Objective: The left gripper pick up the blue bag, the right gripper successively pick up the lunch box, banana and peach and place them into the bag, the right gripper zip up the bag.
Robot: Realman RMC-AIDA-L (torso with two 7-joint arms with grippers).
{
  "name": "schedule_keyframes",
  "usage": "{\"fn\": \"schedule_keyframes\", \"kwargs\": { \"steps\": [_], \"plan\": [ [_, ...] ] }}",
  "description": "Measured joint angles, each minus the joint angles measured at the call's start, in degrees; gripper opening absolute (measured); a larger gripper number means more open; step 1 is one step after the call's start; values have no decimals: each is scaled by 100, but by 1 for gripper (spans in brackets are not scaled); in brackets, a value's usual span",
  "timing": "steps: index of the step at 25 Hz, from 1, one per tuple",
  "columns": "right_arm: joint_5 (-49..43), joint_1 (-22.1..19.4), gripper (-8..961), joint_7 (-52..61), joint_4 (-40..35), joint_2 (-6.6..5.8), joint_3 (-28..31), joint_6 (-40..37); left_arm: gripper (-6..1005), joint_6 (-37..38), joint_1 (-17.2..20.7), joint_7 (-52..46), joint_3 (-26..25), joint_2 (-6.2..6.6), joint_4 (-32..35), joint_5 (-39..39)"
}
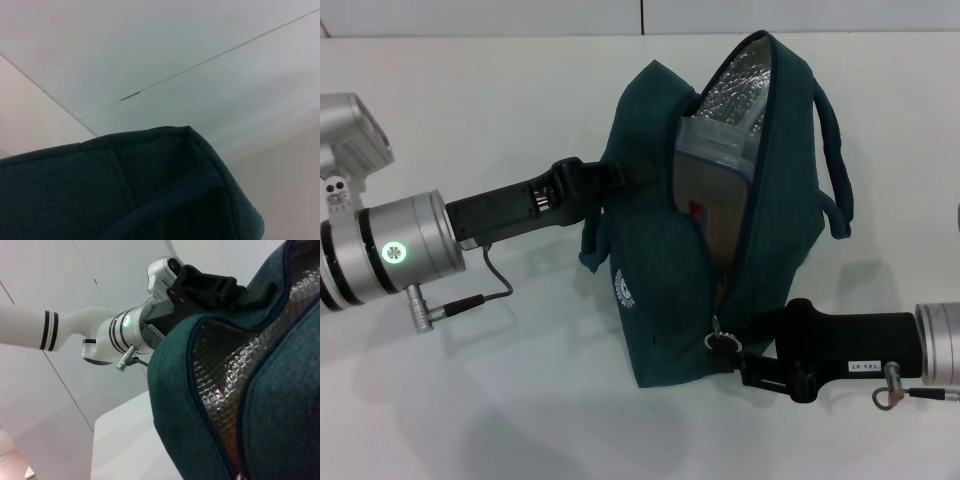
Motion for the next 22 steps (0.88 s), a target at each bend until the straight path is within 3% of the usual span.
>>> {"fn": "schedule_keyframes", "kwargs": {
  "steps": [10,22],
  "plan": [
    [115,-86,226,0,-21,0,0,2,34,-1,20,0,0,0,0,0],
    [137,-162,226,0,-123,0,-7,2,34,-9,30,0,0,8,0,1]
  ]
}}
